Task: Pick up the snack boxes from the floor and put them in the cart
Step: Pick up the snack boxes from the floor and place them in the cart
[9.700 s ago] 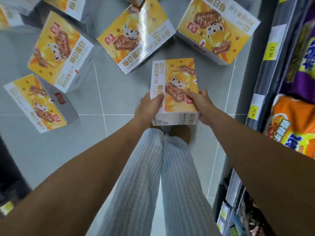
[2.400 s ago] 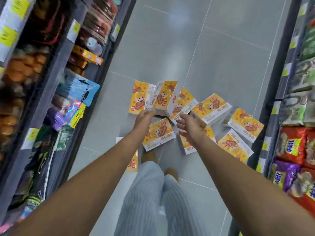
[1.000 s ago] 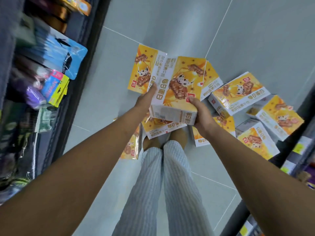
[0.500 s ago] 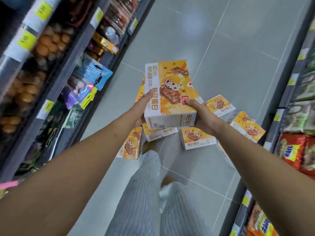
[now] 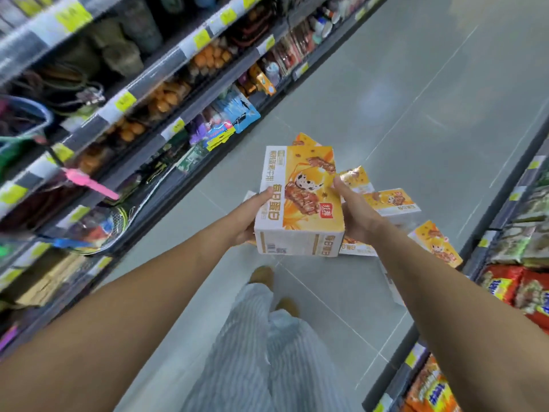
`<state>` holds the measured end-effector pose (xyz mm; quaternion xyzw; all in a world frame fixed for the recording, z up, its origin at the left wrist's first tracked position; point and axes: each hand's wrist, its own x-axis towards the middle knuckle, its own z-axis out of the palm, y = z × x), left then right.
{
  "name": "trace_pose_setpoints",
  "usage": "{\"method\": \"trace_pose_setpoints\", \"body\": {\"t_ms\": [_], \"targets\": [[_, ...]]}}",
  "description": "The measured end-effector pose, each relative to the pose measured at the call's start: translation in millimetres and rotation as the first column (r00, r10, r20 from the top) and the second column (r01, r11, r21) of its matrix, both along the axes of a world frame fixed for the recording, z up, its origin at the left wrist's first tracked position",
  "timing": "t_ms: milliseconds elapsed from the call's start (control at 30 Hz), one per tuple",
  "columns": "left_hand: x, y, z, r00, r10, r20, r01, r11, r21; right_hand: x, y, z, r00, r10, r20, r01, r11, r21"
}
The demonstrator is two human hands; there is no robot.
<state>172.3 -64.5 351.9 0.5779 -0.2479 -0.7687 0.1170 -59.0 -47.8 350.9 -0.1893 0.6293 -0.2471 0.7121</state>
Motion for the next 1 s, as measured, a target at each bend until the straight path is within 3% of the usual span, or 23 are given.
{"method": "trace_pose_setpoints", "body": {"t_ms": [267, 400, 667, 1000], "targets": [[108, 73, 51, 0.995, 0.072, 0.067, -0.066, 0.993, -0.093, 114, 33, 36, 0.971, 0.221, -0.094, -0.22, 0.975, 0.014], [183, 121, 64, 0.964, 0.259, 0.062, -0.251, 0.961, -0.117, 199, 50, 56, 0.93, 0.331, -0.159, -0.337, 0.942, -0.01], [364, 267, 92, 0.814, 0.58, 0.027, -0.567, 0.803, -0.184, 412, 151, 75, 0.808, 0.517, -0.283, -0.56, 0.822, -0.098], [541, 453, 131, 0.559, 0.818, 0.136, -0.756, 0.57, -0.322, 636, 292, 98, 0.681, 0.705, -0.197, -0.732, 0.654, -0.191]]}}
